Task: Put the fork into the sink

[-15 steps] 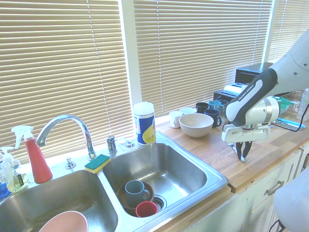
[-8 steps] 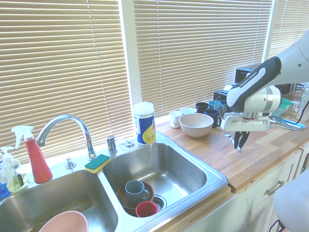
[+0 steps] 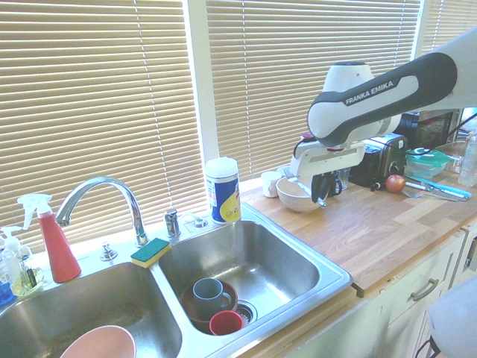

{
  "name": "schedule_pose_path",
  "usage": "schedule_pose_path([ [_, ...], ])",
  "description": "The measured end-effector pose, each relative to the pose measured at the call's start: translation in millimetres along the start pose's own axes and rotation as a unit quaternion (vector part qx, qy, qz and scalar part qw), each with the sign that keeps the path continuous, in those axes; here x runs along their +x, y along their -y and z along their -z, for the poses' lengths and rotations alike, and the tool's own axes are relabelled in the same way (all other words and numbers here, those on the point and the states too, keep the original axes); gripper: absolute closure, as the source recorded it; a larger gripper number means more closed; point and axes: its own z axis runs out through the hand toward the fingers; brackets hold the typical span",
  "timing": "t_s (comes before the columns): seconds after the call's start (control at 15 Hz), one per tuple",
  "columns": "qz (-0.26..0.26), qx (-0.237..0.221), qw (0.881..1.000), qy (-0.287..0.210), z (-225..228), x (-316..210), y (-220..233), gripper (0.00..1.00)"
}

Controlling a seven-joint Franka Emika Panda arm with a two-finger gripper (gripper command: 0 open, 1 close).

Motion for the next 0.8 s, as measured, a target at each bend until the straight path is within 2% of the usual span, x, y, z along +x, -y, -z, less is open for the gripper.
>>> schedule_pose_path([
  [0.2,0.035,-0.004,0.999,0.007,-33,-60,60,1.0],
  [0.4,0.025,0.0,1.0,0.004,-90,-97,100,1.0],
  [0.6,0.002,-0.012,1.0,0.002,-154,-117,120,1.0],
  [0.8,0.012,-0.024,1.0,-0.003,-206,-120,125,1.0],
])
